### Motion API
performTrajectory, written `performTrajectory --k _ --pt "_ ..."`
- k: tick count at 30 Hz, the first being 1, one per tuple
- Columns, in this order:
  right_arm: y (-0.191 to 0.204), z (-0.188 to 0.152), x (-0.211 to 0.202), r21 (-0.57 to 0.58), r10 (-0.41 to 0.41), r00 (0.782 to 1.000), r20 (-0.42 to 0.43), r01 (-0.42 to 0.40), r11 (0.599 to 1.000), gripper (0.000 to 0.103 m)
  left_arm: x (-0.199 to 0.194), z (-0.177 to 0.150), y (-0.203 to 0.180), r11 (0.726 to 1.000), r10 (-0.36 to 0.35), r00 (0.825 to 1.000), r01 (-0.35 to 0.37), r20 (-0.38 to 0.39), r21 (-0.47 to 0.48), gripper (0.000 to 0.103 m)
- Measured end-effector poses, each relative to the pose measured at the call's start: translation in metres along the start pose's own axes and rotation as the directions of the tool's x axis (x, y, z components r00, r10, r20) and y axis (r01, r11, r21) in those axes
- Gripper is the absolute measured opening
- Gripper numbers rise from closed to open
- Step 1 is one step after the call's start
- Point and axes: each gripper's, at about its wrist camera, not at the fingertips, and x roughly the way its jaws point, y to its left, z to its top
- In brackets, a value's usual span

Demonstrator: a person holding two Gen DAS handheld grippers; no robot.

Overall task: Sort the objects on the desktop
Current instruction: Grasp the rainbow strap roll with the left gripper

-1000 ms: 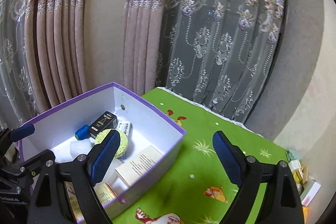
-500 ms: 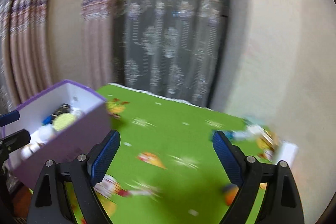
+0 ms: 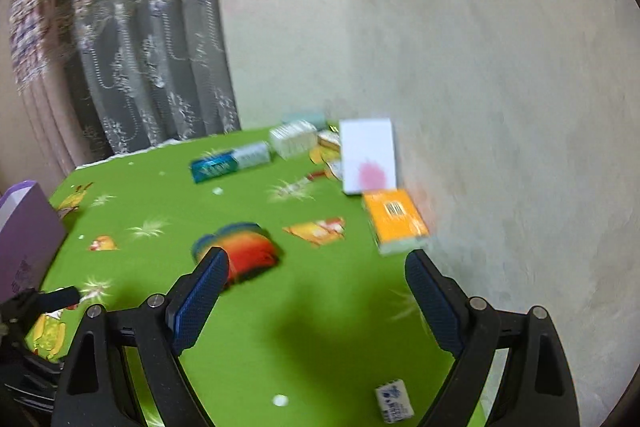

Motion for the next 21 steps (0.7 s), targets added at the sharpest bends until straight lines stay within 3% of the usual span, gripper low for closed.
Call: performTrajectory --k 5,10,17,18,20,21 --pt "-0.016 0.001 0.023 0.036 0.002 0.999 -0.051 -0.001 0.999 0.09 0.051 0.034 -0.022 0.997 0.01 0.999 -0.008 -0.032 0.08 0.102" --pt "-0.023 0.01 0.051 0.058 0.004 0.994 -0.108 0.003 0.998 0.09 0.102 0.066 -0.039 0.986 0.04 0.992 -0.02 -0.118 0.166 0.102" --pt "-0.029 0.028 0.087 0.04 -0.022 0.989 -0.147 0.028 0.999 0.089 0.133 0.086 -0.047 0.979 0.031 0.986 0.003 -0.163 0.203 0.102" --pt "-0.027 0.032 0.094 0.037 -0.034 0.987 -0.154 0.04 0.998 0.089 0.133 0.088 -0.045 0.981 0.037 0.987 -0.007 -0.155 0.195 0.098" --pt "-0.025 0.036 0.106 0.039 -0.079 0.981 -0.177 0.087 0.995 0.089 0.126 0.088 -0.042 0.982 0.047 0.992 -0.024 -0.12 0.189 0.063" --pt "-0.022 0.037 0.113 0.038 -0.116 0.975 -0.19 0.125 0.991 0.089 0.123 0.088 -0.039 0.981 0.07 0.99 -0.047 -0.118 0.19 0.063"
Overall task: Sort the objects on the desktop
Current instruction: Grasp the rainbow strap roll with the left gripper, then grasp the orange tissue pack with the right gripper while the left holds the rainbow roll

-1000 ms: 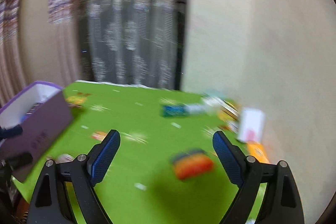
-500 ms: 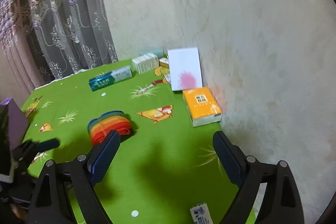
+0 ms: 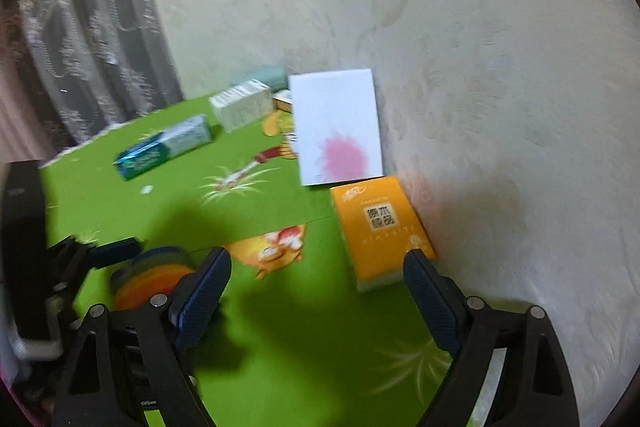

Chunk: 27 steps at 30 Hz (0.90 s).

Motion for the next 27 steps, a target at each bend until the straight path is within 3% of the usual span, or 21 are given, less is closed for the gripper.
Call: performTrajectory --k 5,9,11,13,15,16,18,19,22,24,27 --pt "-0.003 -0.002 0.028 0.165 -0.089 0.991 -0.1 0.105 0.981 0.091 -0.019 -0.022 0.036 0.994 0.034 0.999 -0.031 0.023 -0.106 0.063" --pt "-0.001 -0.001 0.042 0.225 -0.071 0.996 -0.061 0.083 0.971 0.096 -0.043 -0.051 0.067 0.984 0.035 0.998 -0.027 0.044 -0.178 0.063" --pt "0.012 0.005 0.046 0.172 -0.041 0.999 -0.028 0.045 0.984 0.096 -0.053 -0.063 0.077 0.981 0.048 0.998 -0.038 0.048 -0.189 0.063" --pt "0.042 0.006 0.048 0.02 0.054 0.998 -0.018 -0.053 0.998 0.093 -0.061 -0.076 0.089 0.976 0.052 0.998 -0.04 0.047 -0.213 0.063" --pt "0.077 -0.003 0.034 -0.156 0.176 0.984 0.018 -0.172 0.973 0.092 -0.07 -0.09 0.101 0.969 0.079 0.996 -0.067 0.041 -0.236 0.063" --pt "0.086 -0.008 0.025 -0.201 0.189 0.981 0.046 -0.177 0.964 0.092 -0.073 -0.095 0.107 0.967 0.083 0.996 -0.07 0.04 -0.245 0.063" --pt "0.081 -0.012 0.016 -0.157 0.155 0.985 0.078 -0.141 0.977 0.092 -0.078 -0.102 0.117 0.962 0.092 0.995 -0.077 0.042 -0.262 0.063" --pt "0.068 -0.014 0.018 -0.068 0.143 0.987 0.07 -0.138 0.988 0.092 -0.074 -0.103 0.124 0.96 0.086 0.995 -0.071 0.046 -0.27 0.063" --pt "0.038 -0.014 0.033 0.126 0.073 0.997 -0.009 -0.071 0.989 0.092 -0.073 -0.102 0.124 0.959 0.086 0.995 -0.069 0.052 -0.275 0.063" --pt "0.036 -0.011 0.036 0.123 0.067 0.998 -0.016 -0.065 0.99 0.092 -0.071 -0.101 0.122 0.961 0.093 0.995 -0.078 0.046 -0.266 0.064" --pt "0.037 -0.001 0.035 0.096 -0.007 1.0 -0.016 0.008 0.995 0.092 -0.069 -0.1 0.127 0.958 0.062 0.996 -0.042 0.061 -0.284 0.064"
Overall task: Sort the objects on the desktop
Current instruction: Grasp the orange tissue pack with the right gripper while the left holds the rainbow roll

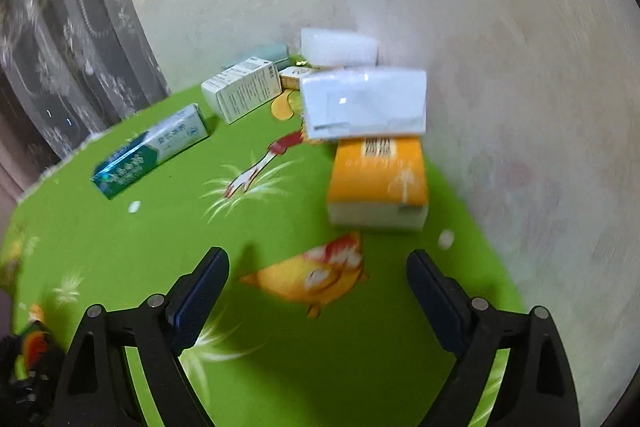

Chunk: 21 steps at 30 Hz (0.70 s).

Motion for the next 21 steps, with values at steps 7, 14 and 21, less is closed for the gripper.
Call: performTrajectory --k 7,14,21 --pt "0.002 0.02 0.024 -0.034 -0.107 0.993 -0.044 0.106 0.994 0.092 0.002 0.002 -0.001 1.0 -0.003 1.0 0.003 0.002 -0.004 0.064" --pt "0.011 0.023 0.03 -0.048 -0.062 0.997 -0.043 0.06 0.997 0.051 0.001 0.0 0.003 0.999 -0.025 1.0 0.026 0.014 -0.023 0.064" --pt "0.056 -0.039 -0.016 -0.161 0.125 0.991 -0.044 -0.131 0.978 0.051 -0.001 0.0 0.006 0.999 -0.035 0.999 0.036 0.022 -0.036 0.064"
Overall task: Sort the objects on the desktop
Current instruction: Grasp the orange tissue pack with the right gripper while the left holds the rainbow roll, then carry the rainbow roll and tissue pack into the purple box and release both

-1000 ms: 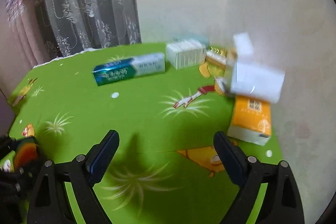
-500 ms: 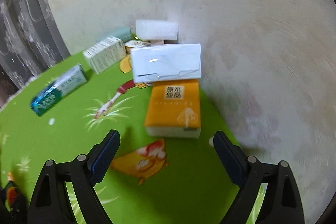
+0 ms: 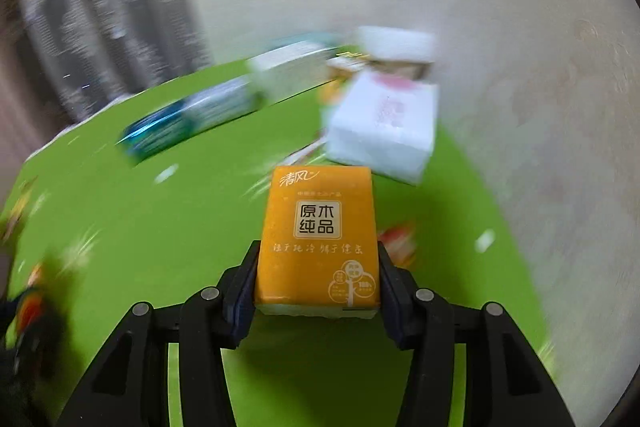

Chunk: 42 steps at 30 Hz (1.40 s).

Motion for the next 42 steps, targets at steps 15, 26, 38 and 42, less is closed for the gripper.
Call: performTrajectory --k 15,26,38,42 --pt "0.057 -0.049 -0.047 -0.146 0.132 0.991 0.014 -0.128 0.981 0.051 -0.074 -0.04 0.019 0.996 0.081 0.994 -0.079 0.068 -0.033 0.064" --pt "0.098 -0.064 -0.099 -0.256 0.198 0.977 0.079 -0.172 0.951 0.051 -0.155 -0.058 0.024 0.991 0.135 0.975 -0.134 0.179 -0.018 0.064" --pt "0.168 -0.064 -0.16 -0.402 0.273 0.949 0.156 -0.191 0.895 0.051 -0.236 -0.066 0.044 0.982 0.189 0.925 -0.179 0.329 -0.06 0.064" --pt "0.206 -0.059 -0.183 -0.467 0.306 0.934 0.182 -0.192 0.863 0.051 -0.259 -0.074 0.063 0.974 0.226 0.902 -0.205 0.367 -0.096 0.063"
